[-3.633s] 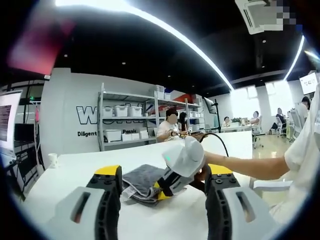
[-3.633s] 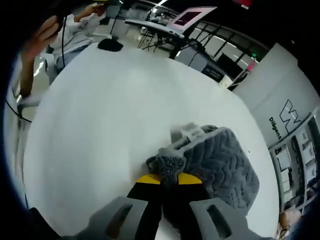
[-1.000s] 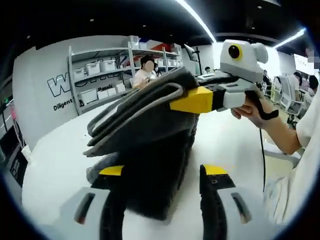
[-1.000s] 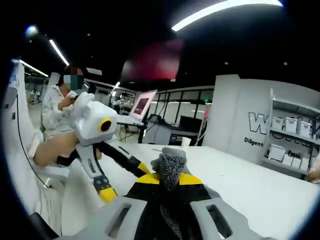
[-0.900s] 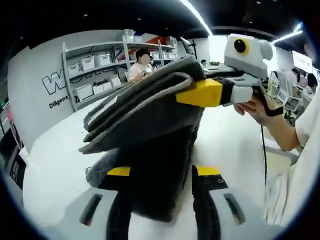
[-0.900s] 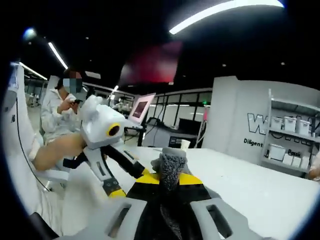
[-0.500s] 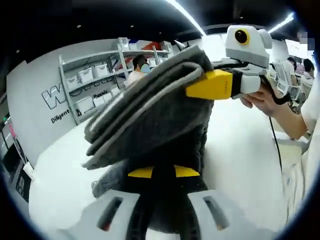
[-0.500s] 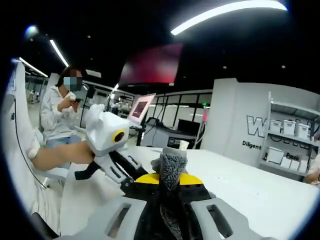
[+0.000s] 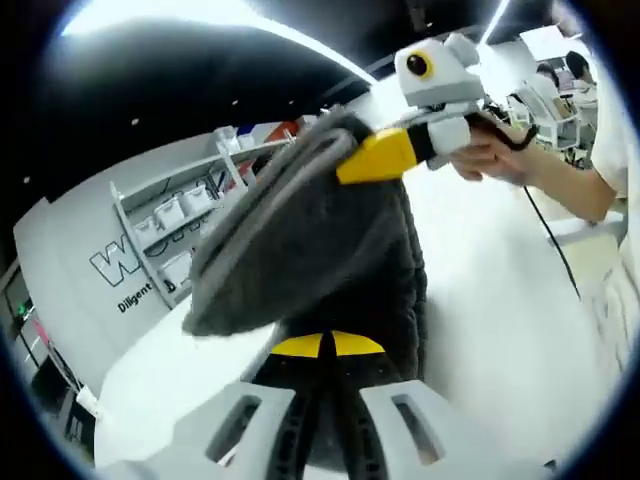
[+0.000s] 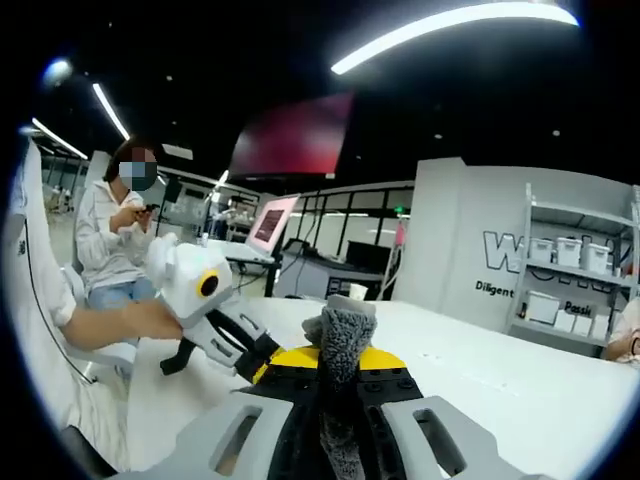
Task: Open the folded towel by lifting each exposed corner and separating the folded layers until the towel lies flat within the target outline without major curled edges
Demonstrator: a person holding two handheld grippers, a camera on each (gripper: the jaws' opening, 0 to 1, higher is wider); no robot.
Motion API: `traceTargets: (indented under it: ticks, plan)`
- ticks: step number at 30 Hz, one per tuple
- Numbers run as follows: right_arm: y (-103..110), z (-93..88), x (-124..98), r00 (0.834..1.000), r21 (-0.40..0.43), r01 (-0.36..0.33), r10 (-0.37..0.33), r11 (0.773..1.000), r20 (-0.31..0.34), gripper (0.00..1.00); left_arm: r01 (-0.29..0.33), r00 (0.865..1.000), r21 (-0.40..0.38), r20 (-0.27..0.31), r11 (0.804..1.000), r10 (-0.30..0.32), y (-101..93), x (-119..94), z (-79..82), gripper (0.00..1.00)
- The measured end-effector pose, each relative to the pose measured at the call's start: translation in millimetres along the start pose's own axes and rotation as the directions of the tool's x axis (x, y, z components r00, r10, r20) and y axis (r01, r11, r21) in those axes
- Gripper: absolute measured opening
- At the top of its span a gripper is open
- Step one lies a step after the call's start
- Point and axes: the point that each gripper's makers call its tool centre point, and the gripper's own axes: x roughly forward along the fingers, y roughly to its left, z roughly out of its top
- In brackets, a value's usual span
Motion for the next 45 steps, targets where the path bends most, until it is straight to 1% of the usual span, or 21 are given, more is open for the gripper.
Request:
traceTargets:
  ticks: [1,3,4,5,6,7,10,11,13,15,17,21,22,24,26,29,32,35,37,40,45]
  plan:
    - [-1.8,-0.5,-0.5,1.0,-0.006,0.001,-0.001,1.0,-0.004,0.03,-0.025,0.994,0.092,-0.104,0.995,0.035,5.6,2.6,-17.5,0.01]
    - [-7.8,-2.6,-2.9,1.0,-0.019,0.01,-0.011,1.0,-0.016,0.03,-0.05,0.988,0.211,-0.134,0.976,0.08,12.1,7.6,-27.6,0.01]
    - [-11.9,-3.2,-4.7,1.0,-0.02,0.017,-0.017,1.0,-0.018,0.03,-0.046,0.985,0.227,-0.15,0.973,0.081,12.9,9.3,-32.3,0.01]
    - [-14.1,-3.9,-5.7,1.0,-0.013,0.016,-0.016,1.0,-0.022,0.03,-0.033,0.982,0.218,-0.176,0.975,0.073,10.9,8.9,-38.3,0.01]
    - [-16.7,-5.2,-7.1,0.999,-0.004,0.014,-0.014,1.0,-0.032,0.03,-0.036,0.98,0.194,-0.183,0.98,0.072,11.2,10.1,-40.7,0.01]
    - [-18.8,-5.5,-8.1,0.999,-0.003,0.017,-0.017,1.0,-0.036,0.03,-0.038,0.981,0.192,-0.182,0.981,0.073,14.1,10.4,-43.9,0.01]
    - [-24.5,-7.4,-11.4,0.998,-0.008,0.022,-0.023,1.0,-0.057,0.03,-0.025,0.983,0.17,-0.174,0.985,0.055,10.8,9.7,-43.9,0.01]
    - [-31.5,-12.6,-16.8,0.993,-0.061,0.024,-0.031,0.998,-0.113,0.03,-0.021,0.983,0.163,-0.176,0.986,0.05,9.8,9.9,-44.3,0.01]
    - [-40.2,-14.5,-23.4,0.988,-0.093,0.041,-0.054,0.995,-0.143,0.03,-0.019,0.984,0.144,-0.174,0.989,0.045,9.5,9.2,-45.4,0.01]
    - [-47.7,-13.7,-30.8,0.987,-0.077,0.068,-0.078,0.995,-0.138,0.03,-0.014,0.983,0.148,-0.177,0.989,0.04,9.0,10.2,-47.4,0.01]
    - [-51.7,-13.8,-36.6,0.987,-0.054,0.074,-0.08,0.996,-0.136,0.03,-0.01,0.983,0.155,-0.177,0.988,0.038,9.2,9.9,-48.3,0.01]
    - [-55.5,-15.7,-43.2,0.984,-0.06,0.085,-0.093,0.995,-0.153,0.03,-0.011,0.983,0.121,-0.183,0.993,0.033,8.7,7.4,-50.6,0.0]
    - [-56.0,-15.8,-43.8,0.983,-0.06,0.087,-0.095,0.994,-0.155,0.03,-0.017,0.981,0.085,-0.192,0.996,0.033,7.7,7.3,-53.3,0.0]
    - [-58.6,-17.4,-46.8,0.981,-0.07,0.089,-0.099,0.994,-0.168,0.03,-0.022,0.981,0.09,-0.192,0.996,0.039,9.1,7.2,-53.6,0.0]
    - [-63.1,-22.2,-52.3,0.974,-0.08,0.094,-0.108,0.992,-0.199,0.03,-0.018,0.979,0.122,-0.198,0.992,0.042,6.3,6.5,-52.6,0.0]
    - [-72.8,-30.1,-63.0,0.961,-0.083,0.109,-0.126,0.991,-0.247,0.03,-0.014,0.977,0.095,-0.209,0.995,0.033,3.3,3.1,-51.5,0.0]
    - [-77.9,-32.4,-71.6,0.959,-0.078,0.105,-0.122,0.991,-0.256,0.03,-0.003,0.976,0.076,-0.218,0.997,0.02,2.3,-0.3,-53.2,0.0]
    - [-84.1,-31.5,-79.5,0.959,-0.044,0.119,-0.127,0.992,-0.254,0.03,0.003,0.974,0.057,-0.225,0.998,0.01,4.6,-0.1,-58.5,0.0]
    - [-88.0,-32.1,-83.7,0.957,-0.033,0.13,-0.134,0.991,-0.258,0.03,0.013,0.973,0.059,-0.229,0.998,0.001,2.7,-1.8,-58.2,0.0]
    - [-92.1,-36.3,-88.5,0.95,-0.025,0.139,-0.14,0.99,-0.28,0.03,0.021,0.972,0.049,-0.235,0.999,-0.009,1.8,-3.1,-58.3,0.0]
    - [-92.1,-47.4,-93.1,0.937,-0.006,0.129,-0.123,0.992,-0.327,0.03,0.024,0.969,0.024,-0.246,0.999,-0.017,-1.5,-3.6,-57.8,0.0]
